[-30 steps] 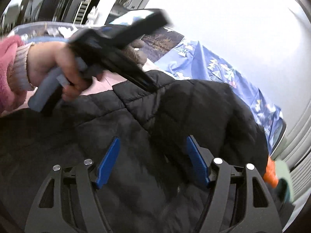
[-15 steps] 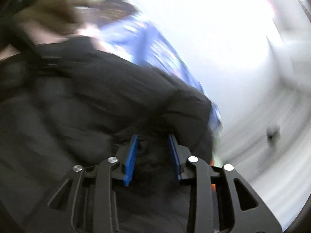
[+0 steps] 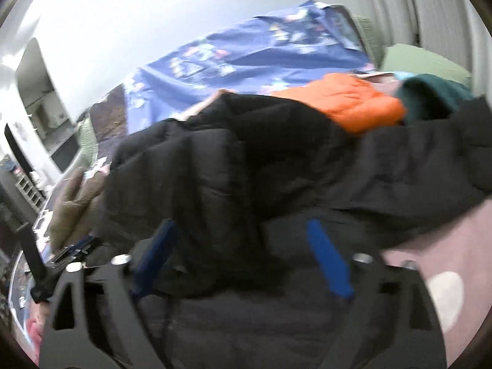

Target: Fold large clothes

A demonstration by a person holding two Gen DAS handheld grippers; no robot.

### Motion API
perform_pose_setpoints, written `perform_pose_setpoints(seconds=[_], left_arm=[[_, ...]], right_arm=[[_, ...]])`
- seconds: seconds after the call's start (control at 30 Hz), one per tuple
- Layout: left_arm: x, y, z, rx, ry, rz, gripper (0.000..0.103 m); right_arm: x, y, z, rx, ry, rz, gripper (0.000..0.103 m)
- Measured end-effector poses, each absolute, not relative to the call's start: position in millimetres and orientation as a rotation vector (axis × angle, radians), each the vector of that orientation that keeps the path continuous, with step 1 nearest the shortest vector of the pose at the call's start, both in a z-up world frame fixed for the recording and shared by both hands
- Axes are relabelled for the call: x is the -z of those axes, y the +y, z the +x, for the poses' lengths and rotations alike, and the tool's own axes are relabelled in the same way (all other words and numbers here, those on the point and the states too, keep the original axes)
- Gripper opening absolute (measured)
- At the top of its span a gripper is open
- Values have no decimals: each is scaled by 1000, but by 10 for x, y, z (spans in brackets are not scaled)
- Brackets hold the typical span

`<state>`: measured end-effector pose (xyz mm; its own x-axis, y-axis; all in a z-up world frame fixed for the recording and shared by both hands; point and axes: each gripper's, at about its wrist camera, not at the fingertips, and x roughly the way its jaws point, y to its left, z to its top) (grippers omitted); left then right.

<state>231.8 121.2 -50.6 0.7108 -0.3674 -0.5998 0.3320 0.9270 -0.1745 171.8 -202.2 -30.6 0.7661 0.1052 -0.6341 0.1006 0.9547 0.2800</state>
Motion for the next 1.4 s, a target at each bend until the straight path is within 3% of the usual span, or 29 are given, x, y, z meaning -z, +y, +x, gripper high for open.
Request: perform_pose_setpoints(seconds=[0.03,0.07,0.1,0.13,0.27,0.33,0.4,0.5,0.63,0.8,0.83,0.87,0.93,1.07,1.17,1.4], left_arm=[[500,1227,2318,391,677,-62,47],[489,1259,2324,391,677,-76,47],[470,1315,2333,381,673,-93,49],[443,1376,2360,365,666,-107,49],[419,1750,2415,294,651,-230,46],[486,1820,2481,298,690,-272,34],[566,1757,2544,293,723,-245,31],[665,1580,2584,252,764,-139,28],[687,1591,2607,174,780,-109,27],[205,1707,2339,232,645,-183,25],[117,1652,2275,258,619,-170,25],[-5,1515,2209,294,590,-140,25],[-86,1224,2160,352,591,-86,25],[374,547,2304,294,713,171,30],[682,374,2327,238,752,307,29],[10,99,1920,357,623,253,45]], right_arm=[[349,-2002,1759,3,725,281,95],[424,-2018,1858,15,752,249,87],[458,-2012,1942,30,763,230,63],[465,-2027,1998,12,783,239,2],[268,-2191,1760,142,632,189,4],[325,-2367,1813,200,645,189,4],[550,-2504,2009,135,745,235,6],[869,-2532,2177,91,857,269,24],[700,-2505,2090,166,775,237,51],[218,-2392,1654,110,560,221,49],[183,-2323,1649,61,552,214,41],[196,-2242,1714,2,575,210,34],[368,-2168,1830,-36,649,202,30],[1043,-2133,2303,22,857,202,29],[1045,-2164,2272,-14,813,235,33],[437,-2852,1737,16,609,314,49]])
